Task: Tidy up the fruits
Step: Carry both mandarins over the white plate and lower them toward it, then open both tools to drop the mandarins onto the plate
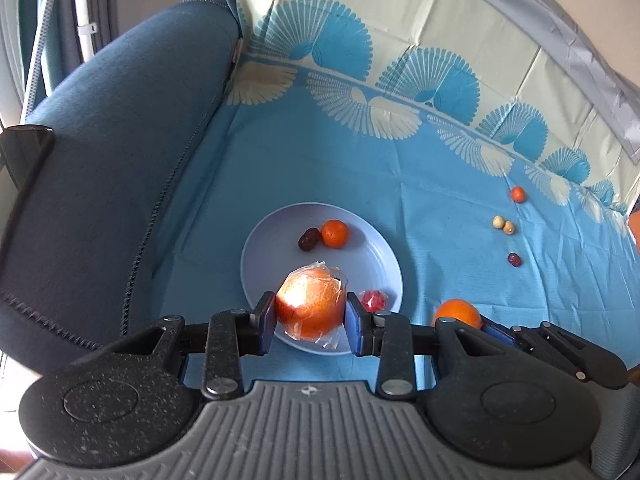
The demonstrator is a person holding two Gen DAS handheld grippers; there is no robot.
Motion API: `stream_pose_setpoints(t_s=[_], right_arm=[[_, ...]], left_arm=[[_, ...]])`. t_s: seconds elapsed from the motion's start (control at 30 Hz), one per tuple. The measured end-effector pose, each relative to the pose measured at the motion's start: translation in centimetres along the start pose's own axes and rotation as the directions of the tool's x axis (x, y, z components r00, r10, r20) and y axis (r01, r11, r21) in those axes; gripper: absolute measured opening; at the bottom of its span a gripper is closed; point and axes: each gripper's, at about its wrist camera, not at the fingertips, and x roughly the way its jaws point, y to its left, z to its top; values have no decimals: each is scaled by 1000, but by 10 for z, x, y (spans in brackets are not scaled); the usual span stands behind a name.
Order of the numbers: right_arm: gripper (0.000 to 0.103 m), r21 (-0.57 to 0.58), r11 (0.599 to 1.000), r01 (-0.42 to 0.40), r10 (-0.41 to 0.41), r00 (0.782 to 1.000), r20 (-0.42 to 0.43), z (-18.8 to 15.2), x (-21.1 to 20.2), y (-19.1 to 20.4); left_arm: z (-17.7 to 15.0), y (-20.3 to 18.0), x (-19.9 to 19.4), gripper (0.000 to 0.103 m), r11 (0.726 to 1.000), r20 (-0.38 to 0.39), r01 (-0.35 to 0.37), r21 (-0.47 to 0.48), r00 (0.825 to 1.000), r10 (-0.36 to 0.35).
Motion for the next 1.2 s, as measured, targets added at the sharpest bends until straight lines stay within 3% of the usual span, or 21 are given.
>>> stream_pose_setpoints(t_s=[0.2,0.43,0.67,0.7,0.73,0.77,0.83,0.87,0.9,1.0,1.2], right_arm=[[38,-38,999,4,-6,998,-60,4,50,-8],[38,-45,999,15,-21,990,-140,0,102,-14],[38,-72,997,-2,-11,982,-191,-6,136,-13],[39,-80,997,-7,-9,981,-196,-7,139,-12],[39,-86,996,-12,-5,980,-200,-6,141,-12],[39,-91,996,-17,-2,979,-204,-5,143,-11],[54,-96,995,-24,5,982,-190,-2,139,-11],[72,-95,995,-21,4,985,-173,0,134,-11],[83,-95,995,-10,-5,988,-154,1,127,-10],[89,-94,995,-19,4,989,-150,3,101,-8],[97,-4,998,-64,62,981,-183,-10,26,0]], left_arm=[[17,3,51,39,1000,-50,-2,4,999,2],[27,4,113,39,997,-124,-47,68,991,55],[28,8,149,40,991,-160,-90,95,982,104],[29,8,151,42,990,-161,-105,94,980,119],[31,8,152,57,989,-165,-115,89,978,129],[33,8,149,81,990,-155,-109,86,980,121],[35,8,134,102,990,-96,-113,83,988,121],[35,8,125,103,988,-59,-135,81,988,140],[34,7,118,103,984,-43,-152,89,987,156],[29,9,94,103,979,-68,-171,113,981,179],[-17,22,26,103,986,-69,-162,49,984,165]])
